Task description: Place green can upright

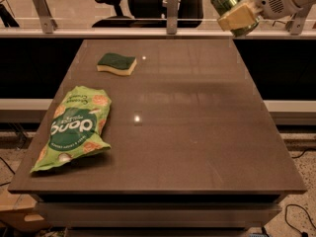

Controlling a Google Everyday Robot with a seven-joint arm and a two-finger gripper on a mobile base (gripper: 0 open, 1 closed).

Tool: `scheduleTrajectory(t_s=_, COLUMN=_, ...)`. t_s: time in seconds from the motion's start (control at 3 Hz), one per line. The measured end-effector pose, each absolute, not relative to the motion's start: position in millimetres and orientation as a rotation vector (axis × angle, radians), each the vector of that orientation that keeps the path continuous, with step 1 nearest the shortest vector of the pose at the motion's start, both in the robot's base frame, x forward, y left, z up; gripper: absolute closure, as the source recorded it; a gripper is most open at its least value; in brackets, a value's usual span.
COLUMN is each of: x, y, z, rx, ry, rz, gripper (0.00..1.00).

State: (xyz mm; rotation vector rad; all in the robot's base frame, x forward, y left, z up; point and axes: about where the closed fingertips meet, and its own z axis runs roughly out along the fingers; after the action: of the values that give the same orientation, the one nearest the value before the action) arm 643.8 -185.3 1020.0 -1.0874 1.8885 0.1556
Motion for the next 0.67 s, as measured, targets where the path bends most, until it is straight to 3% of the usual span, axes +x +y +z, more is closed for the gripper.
scheduleTrajectory(t_s=0.67, x=642.1, y=-174.8, z=1024.8, rx=-1.049, ry=1.642, rz=0.152, gripper=1.00)
